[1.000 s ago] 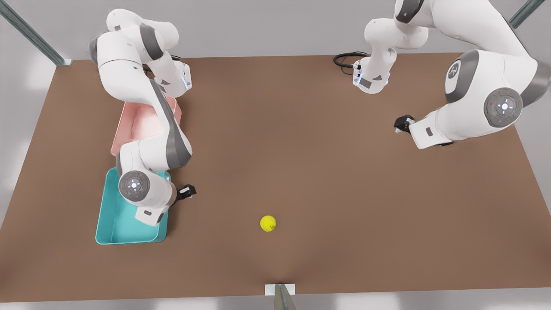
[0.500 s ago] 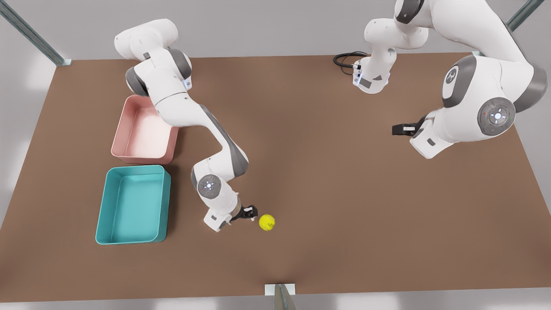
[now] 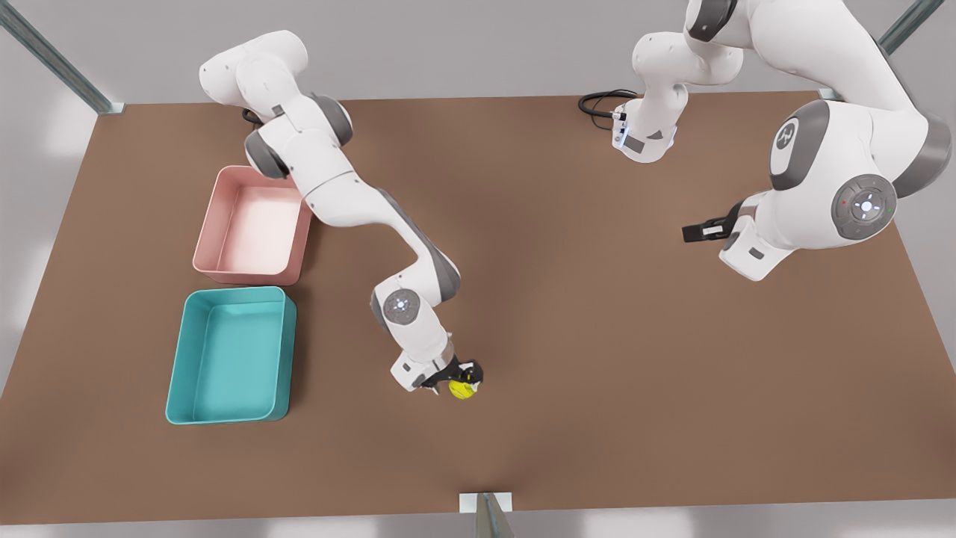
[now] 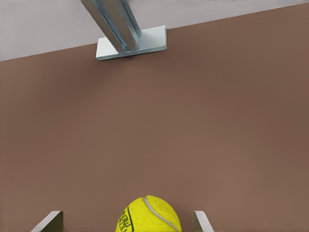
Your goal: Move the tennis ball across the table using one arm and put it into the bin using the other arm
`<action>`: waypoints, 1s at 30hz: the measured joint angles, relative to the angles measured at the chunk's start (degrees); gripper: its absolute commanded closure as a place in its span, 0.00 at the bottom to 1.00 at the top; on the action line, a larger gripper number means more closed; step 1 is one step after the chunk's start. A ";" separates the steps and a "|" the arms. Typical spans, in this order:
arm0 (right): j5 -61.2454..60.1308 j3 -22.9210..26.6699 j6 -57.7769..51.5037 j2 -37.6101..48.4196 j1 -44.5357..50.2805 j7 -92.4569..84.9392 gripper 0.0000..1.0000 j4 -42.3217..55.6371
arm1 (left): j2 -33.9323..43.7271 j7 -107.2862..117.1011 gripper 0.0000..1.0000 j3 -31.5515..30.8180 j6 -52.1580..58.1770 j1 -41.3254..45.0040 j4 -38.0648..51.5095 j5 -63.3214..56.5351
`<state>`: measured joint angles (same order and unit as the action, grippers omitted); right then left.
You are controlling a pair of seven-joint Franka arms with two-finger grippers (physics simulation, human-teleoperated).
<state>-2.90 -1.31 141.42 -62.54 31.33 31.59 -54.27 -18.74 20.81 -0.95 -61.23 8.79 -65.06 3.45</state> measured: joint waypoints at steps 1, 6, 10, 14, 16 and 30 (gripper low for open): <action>0.00 0.00 0.80 -0.29 0.10 0.35 0.00 0.04 | -0.03 0.37 0.00 0.02 -0.01 0.01 0.00 0.00; 0.05 0.11 4.48 -2.09 0.81 1.53 0.00 0.10 | -0.10 1.96 0.00 0.02 -0.17 -0.21 -0.07 0.04; 0.01 0.00 6.76 -3.60 0.53 1.48 0.00 -0.08 | -0.24 2.94 0.00 0.05 -0.32 -0.44 -0.09 0.07; 0.02 0.08 8.39 -4.76 0.65 0.85 0.00 -0.16 | -0.53 3.73 0.00 0.07 -0.58 -0.75 -0.10 0.09; 0.02 0.02 8.96 -5.00 0.70 0.25 0.00 -0.16 | -0.60 4.07 0.00 0.08 -0.76 -0.95 -0.15 0.09; -0.02 -0.09 12.57 -7.60 1.19 -6.28 0.00 -0.88 | -1.46 5.60 0.00 0.08 -3.61 -2.00 -0.16 1.07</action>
<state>-2.92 -1.41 154.00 -70.14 32.52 25.30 -55.15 -20.20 26.41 -0.87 -64.85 6.79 -65.22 4.52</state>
